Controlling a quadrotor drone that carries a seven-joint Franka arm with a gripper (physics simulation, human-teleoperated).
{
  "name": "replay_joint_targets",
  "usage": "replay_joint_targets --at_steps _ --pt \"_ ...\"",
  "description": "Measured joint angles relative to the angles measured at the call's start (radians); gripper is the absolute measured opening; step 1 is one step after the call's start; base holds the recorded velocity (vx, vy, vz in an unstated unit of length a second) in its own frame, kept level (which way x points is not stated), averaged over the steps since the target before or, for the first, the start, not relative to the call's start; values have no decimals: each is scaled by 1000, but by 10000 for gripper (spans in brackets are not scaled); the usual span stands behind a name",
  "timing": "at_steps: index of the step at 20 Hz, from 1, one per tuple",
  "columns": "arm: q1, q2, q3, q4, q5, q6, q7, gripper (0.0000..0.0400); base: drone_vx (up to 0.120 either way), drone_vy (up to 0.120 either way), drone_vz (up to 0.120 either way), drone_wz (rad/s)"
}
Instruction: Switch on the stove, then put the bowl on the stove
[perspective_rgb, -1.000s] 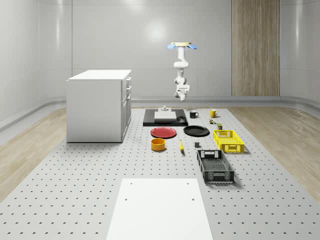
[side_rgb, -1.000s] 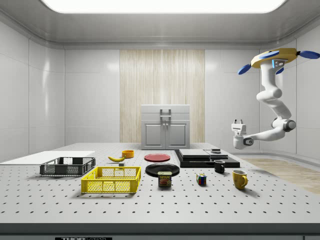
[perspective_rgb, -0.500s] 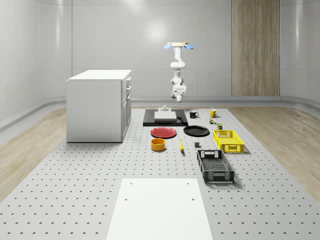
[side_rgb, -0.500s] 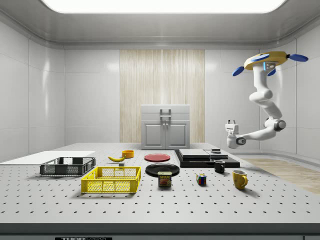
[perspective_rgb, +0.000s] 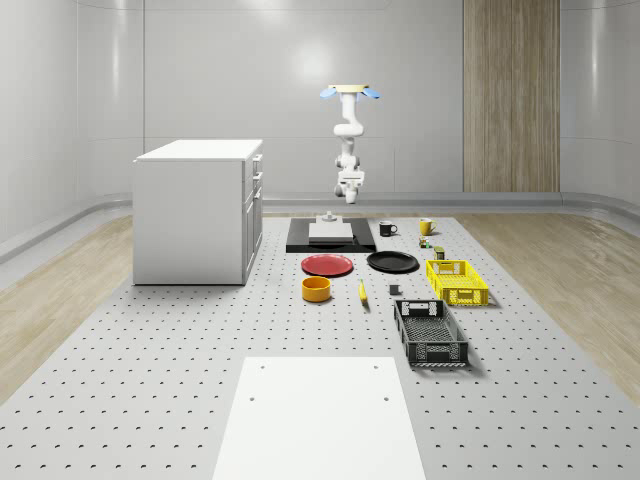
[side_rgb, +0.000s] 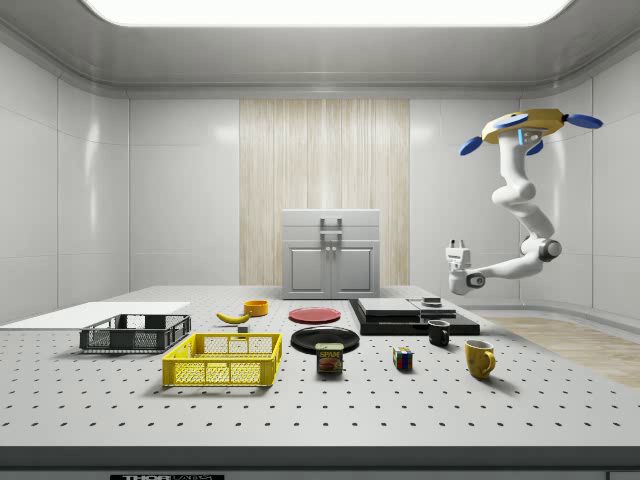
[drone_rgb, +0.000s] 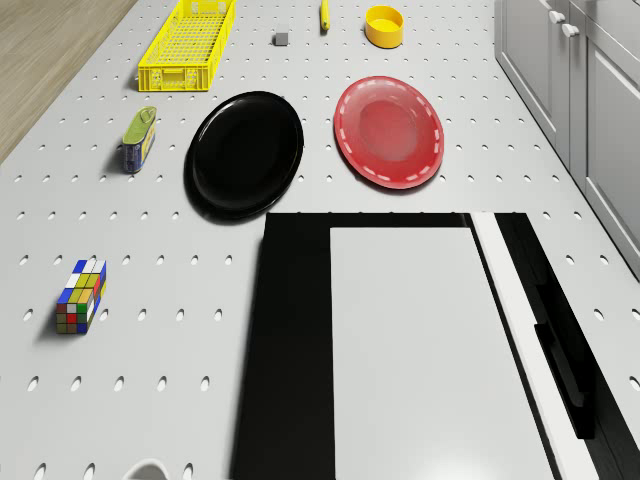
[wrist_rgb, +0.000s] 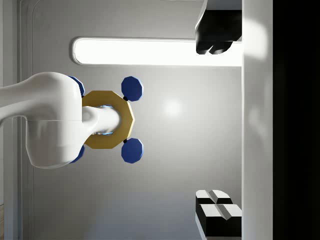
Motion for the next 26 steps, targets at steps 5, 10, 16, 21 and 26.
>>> replay_joint_targets --at_steps 5,10,16,21,26 --pt "-1 -3 2 -3 -3 4 0 400 0 -120 0 0" --pt "-3 -5 7 -5 -9 8 1 400 0 -120 0 0" --pt "-7 -9 22 -9 -30 12 4 400 0 -120 0 0" --pt "-17 -12 53 -13 -74 16 9 400 0 -120 0 0" --pt "-39 -17 125 -25 -174 22 23 400 0 -120 0 0"
